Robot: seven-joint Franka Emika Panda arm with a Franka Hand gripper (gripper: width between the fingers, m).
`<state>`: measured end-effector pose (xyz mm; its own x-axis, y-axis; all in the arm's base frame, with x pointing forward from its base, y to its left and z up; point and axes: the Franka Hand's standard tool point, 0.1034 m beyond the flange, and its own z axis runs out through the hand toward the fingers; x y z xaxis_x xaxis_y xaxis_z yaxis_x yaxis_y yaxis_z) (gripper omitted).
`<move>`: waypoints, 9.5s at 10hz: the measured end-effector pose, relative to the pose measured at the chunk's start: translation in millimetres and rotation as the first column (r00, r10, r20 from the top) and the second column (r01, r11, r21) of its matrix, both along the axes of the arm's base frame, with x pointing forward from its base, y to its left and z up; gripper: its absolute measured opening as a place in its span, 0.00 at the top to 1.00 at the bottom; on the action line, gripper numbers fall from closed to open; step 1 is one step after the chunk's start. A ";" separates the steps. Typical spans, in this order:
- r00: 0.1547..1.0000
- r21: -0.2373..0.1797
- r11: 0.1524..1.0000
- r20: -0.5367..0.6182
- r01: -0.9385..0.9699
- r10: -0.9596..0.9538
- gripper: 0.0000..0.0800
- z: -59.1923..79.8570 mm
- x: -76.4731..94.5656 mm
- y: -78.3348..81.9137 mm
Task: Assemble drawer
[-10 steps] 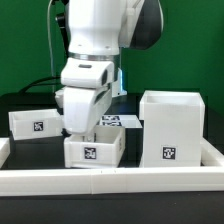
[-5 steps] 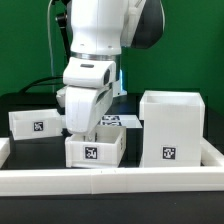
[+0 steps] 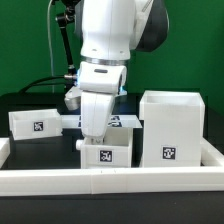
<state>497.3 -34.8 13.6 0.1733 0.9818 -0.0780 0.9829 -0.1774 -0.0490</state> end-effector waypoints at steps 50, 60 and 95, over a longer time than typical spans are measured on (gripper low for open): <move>0.996 -0.028 0.996 0.021 -0.087 0.088 0.95 0.6 29.7 35.2; 0.988 -0.039 0.987 0.000 -0.153 0.153 0.95 -0.9 27.3 29.3; 0.987 0.242 0.959 -0.015 -0.149 0.158 0.19 13.4 71.1 3.8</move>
Offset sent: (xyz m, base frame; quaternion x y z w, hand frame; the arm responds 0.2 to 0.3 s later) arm -0.0026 0.0190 0.0023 -0.0060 -0.0206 -0.0426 0.9989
